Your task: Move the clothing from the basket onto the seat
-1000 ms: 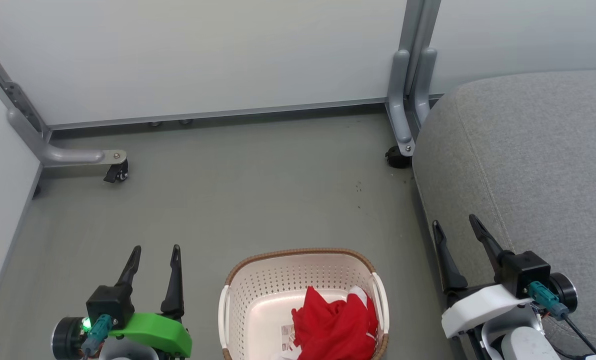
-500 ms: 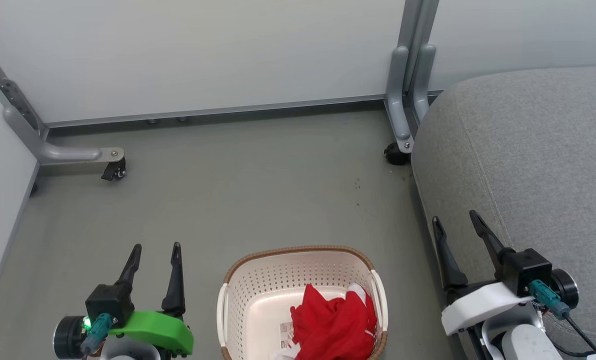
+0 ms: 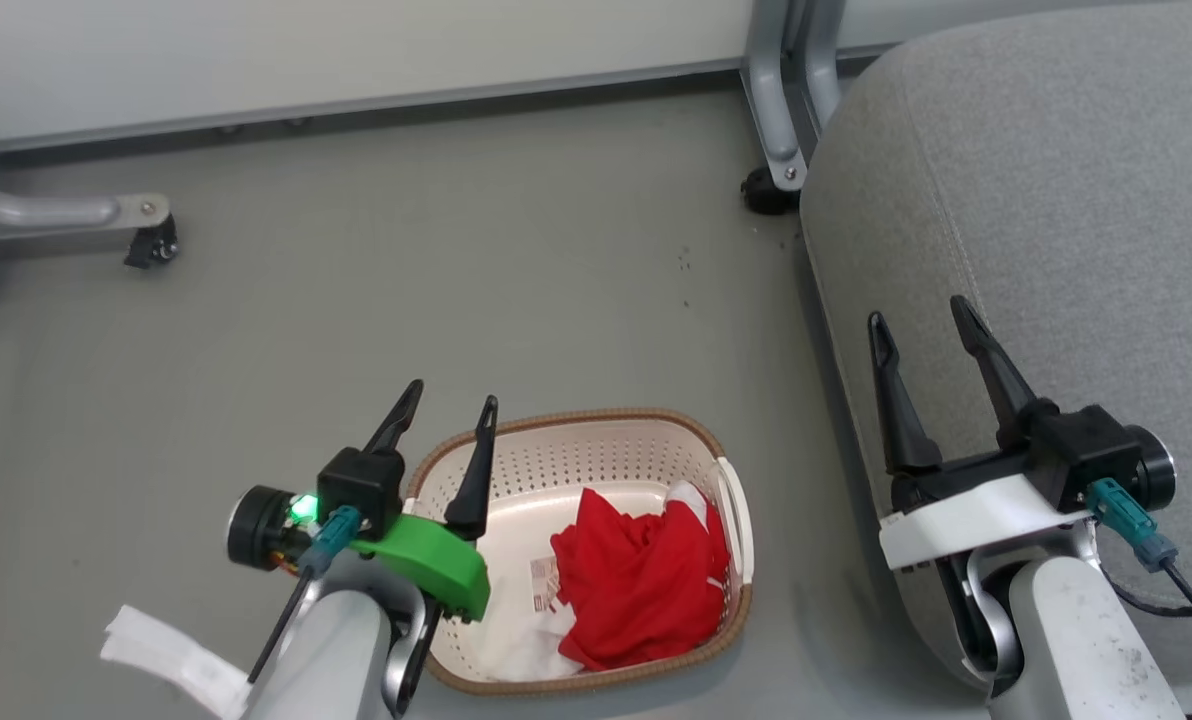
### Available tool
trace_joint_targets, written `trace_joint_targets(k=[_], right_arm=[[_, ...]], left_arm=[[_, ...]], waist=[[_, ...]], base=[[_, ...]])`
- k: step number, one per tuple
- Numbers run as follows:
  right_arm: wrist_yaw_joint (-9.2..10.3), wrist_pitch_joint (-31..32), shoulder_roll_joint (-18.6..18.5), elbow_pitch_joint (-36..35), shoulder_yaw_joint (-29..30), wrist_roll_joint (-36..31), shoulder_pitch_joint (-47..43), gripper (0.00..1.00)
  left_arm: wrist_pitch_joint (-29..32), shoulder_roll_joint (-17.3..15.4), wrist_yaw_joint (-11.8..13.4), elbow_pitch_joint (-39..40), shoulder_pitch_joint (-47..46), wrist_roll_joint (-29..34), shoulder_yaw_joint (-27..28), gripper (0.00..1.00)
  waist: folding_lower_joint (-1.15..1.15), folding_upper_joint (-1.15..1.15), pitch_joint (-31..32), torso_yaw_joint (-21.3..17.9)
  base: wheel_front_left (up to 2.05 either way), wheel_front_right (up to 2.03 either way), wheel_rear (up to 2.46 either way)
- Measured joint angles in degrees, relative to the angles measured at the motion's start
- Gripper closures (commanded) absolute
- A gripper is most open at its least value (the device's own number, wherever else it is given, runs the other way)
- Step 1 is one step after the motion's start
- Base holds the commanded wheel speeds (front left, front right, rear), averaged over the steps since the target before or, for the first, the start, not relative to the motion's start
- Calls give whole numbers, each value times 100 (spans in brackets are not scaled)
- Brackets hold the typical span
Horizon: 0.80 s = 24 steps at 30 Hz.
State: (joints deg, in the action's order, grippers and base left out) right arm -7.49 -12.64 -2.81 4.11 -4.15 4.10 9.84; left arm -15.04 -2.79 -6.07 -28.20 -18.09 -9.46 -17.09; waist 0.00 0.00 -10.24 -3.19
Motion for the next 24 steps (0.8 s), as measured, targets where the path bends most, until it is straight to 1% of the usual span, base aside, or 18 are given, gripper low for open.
trace_joint_targets(k=[4,10,13,16,19,24], right_arm=[[0,-40,-1,-112,-41,35,208,0],[0,-121,-4,-270,-82,169,504,0],[0,-165,-7,-320,-133,244,644,0],[0,-200,-7,-400,-186,332,788,0],[0,-218,-8,-476,-236,391,928,0],[0,-236,-9,-682,-321,501,1111,0]], left_arm=[[-1,3,-1,-513,-431,-1,-530,0],[-1,11,-76,-1384,-1108,2,-1604,0],[-1,13,-100,-1769,-1350,-55,-2038,0],[1,11,-102,-2118,-1582,-126,-2357,0],[35,11,-90,-2423,-1816,-218,-2562,0],[137,12,30,-2829,-2160,-410,-2803,0]], waist=[[0,0,-360,-127],[0,0,-990,-344],[0,0,-1312,-449],[0,0,-1637,-553],[0,0,-1969,-654],[1,0,-2550,-820]], base=[[0,0,0],[0,0,0],[0,0,0],[0,0,0],[0,0,0],[0,0,0]])
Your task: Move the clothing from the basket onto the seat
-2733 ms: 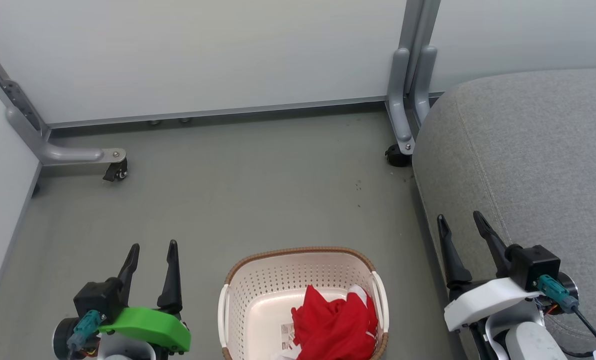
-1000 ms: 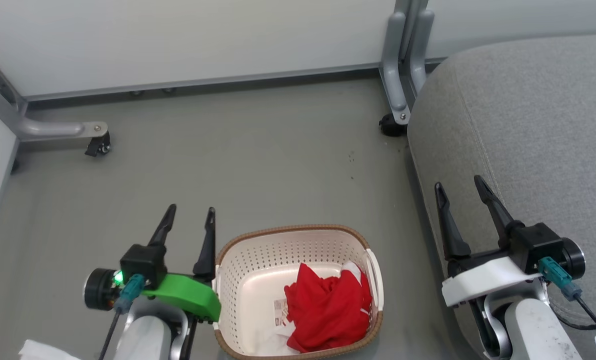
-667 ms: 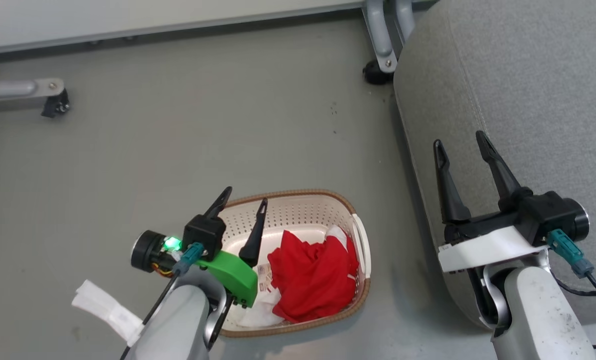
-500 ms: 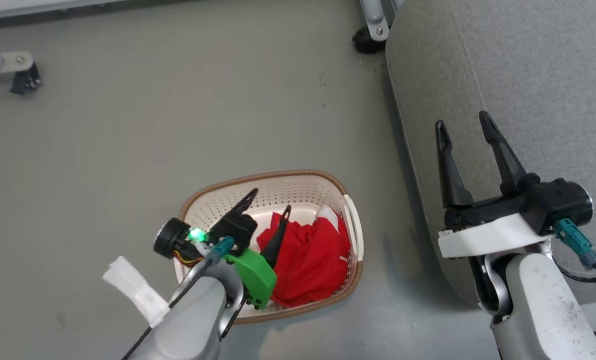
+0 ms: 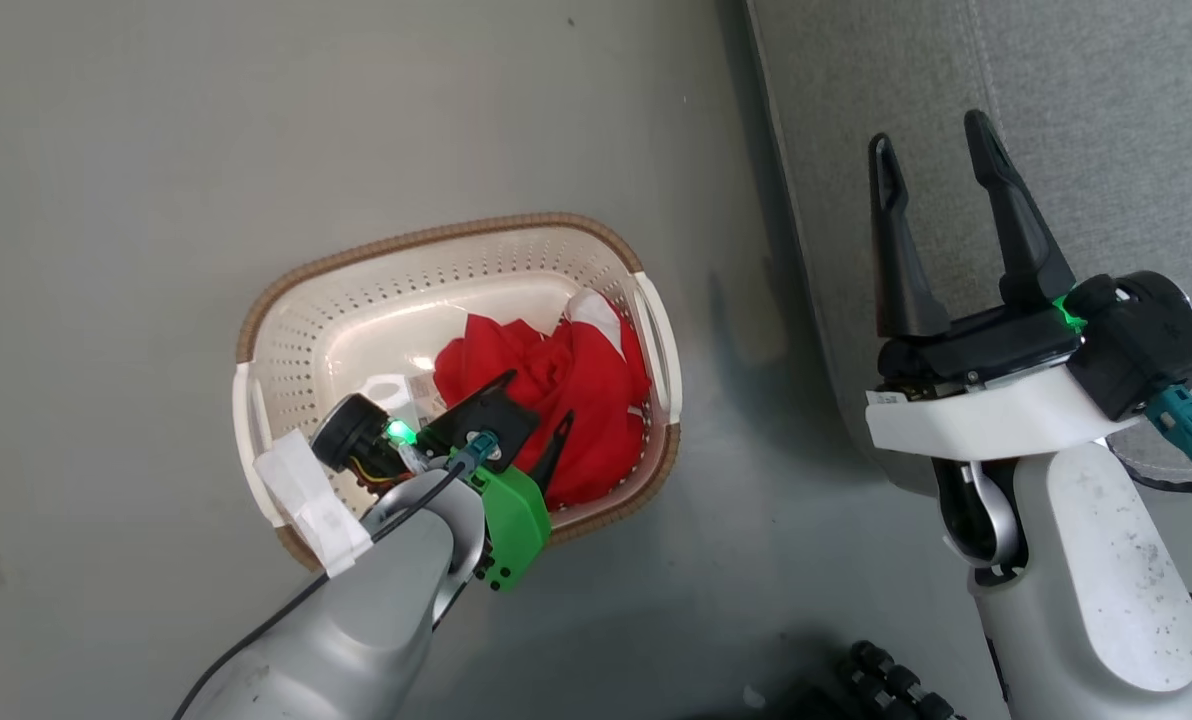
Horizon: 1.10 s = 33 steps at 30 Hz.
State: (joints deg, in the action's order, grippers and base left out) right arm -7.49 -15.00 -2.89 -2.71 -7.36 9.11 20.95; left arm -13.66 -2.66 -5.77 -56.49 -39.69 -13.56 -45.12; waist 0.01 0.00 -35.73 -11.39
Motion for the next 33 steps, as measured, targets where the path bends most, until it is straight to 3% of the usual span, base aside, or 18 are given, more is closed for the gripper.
trace_joint_targets(k=[13,33], right_arm=[[0,-4,1,-333,-210,447,208,0],[0,-4,3,-407,-436,893,318,0]], left_arm=[[200,0,40,-972,-678,-105,-344,0],[1109,-86,-82,-1629,-1272,-427,-333,0]], waist=[[0,0,-1239,-480],[0,0,-2072,-1162]], base=[[0,0,0],[0,0,0]])
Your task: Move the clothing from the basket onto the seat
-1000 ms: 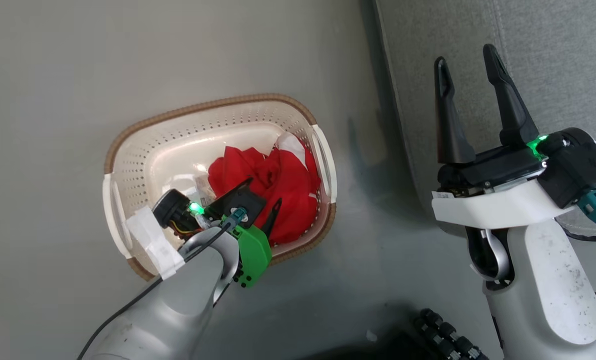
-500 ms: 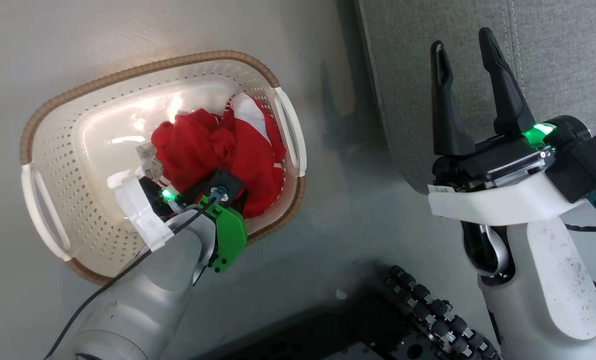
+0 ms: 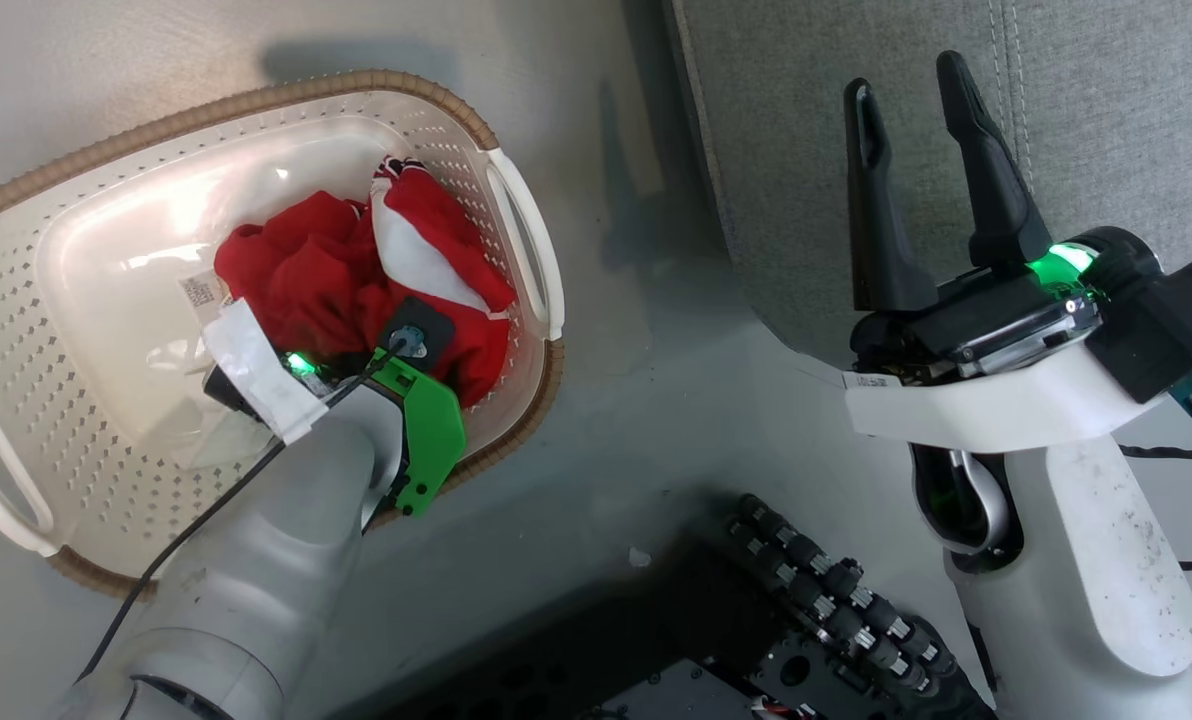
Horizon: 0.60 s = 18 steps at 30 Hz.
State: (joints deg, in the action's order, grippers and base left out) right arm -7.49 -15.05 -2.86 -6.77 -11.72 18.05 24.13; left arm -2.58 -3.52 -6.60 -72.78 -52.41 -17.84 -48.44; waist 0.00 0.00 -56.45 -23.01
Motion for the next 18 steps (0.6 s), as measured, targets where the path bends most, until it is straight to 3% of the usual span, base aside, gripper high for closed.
trace_joint_targets(k=[8,9,10,11,12,18], right_arm=[[0,0,-1,-79,57,1,-42,0],[0,0,-1,-90,63,1,-43,0],[0,0,0,-102,76,1,-46,0],[0,0,-1,-112,93,1,-51,0],[0,0,-1,-122,104,1,-57,0],[0,0,-1,-194,138,-4,-62,0]], left_arm=[[642,-52,5,-57,-84,-127,-1,0],[656,-53,8,-62,-96,-152,2,5],[726,-52,45,-64,-108,-167,0,41],[786,-51,53,-67,-113,-178,-1,60],[784,-51,55,-69,-120,-179,-8,100],[847,-62,140,-86,-177,-178,-80,100]], waist=[[0,0,-84,-25],[0,0,-85,-26],[0,0,-86,-26],[0,0,-86,-26],[0,0,-87,-26],[0,0,-66,-31]], base=[[0,0,0],[0,0,0],[0,0,0],[0,0,0],[0,0,0],[0,0,0]])
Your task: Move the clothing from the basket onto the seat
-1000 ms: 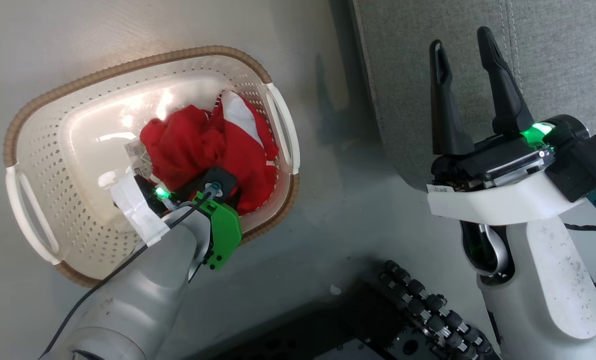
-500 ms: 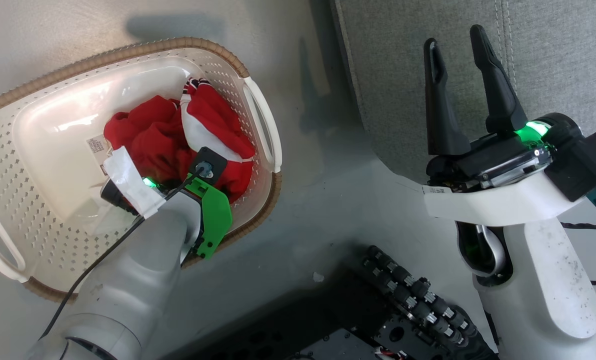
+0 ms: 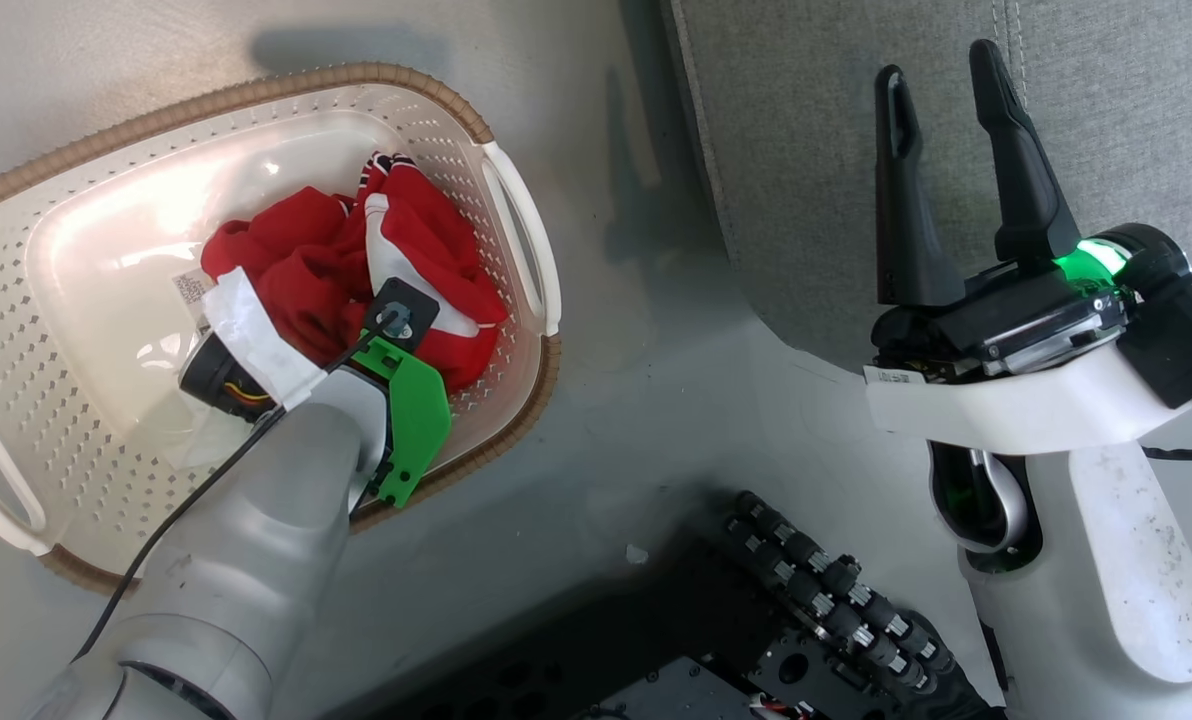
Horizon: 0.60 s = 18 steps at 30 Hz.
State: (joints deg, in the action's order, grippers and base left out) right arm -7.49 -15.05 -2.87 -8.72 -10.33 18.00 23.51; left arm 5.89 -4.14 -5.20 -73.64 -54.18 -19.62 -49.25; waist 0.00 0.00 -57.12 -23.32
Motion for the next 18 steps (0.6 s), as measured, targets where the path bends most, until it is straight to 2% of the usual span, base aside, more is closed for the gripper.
trace_joint_targets(k=[10,18], right_arm=[[0,0,2,67,-42,-147,23,0],[0,0,7,276,29,-449,-102,0]], left_arm=[[-553,-123,2,-4,33,-41,-70,100],[-1238,-47,-55,110,262,-53,-157,100]], waist=[[0,0,241,-53],[0,0,742,140]], base=[[0,0,0],[0,0,0]])
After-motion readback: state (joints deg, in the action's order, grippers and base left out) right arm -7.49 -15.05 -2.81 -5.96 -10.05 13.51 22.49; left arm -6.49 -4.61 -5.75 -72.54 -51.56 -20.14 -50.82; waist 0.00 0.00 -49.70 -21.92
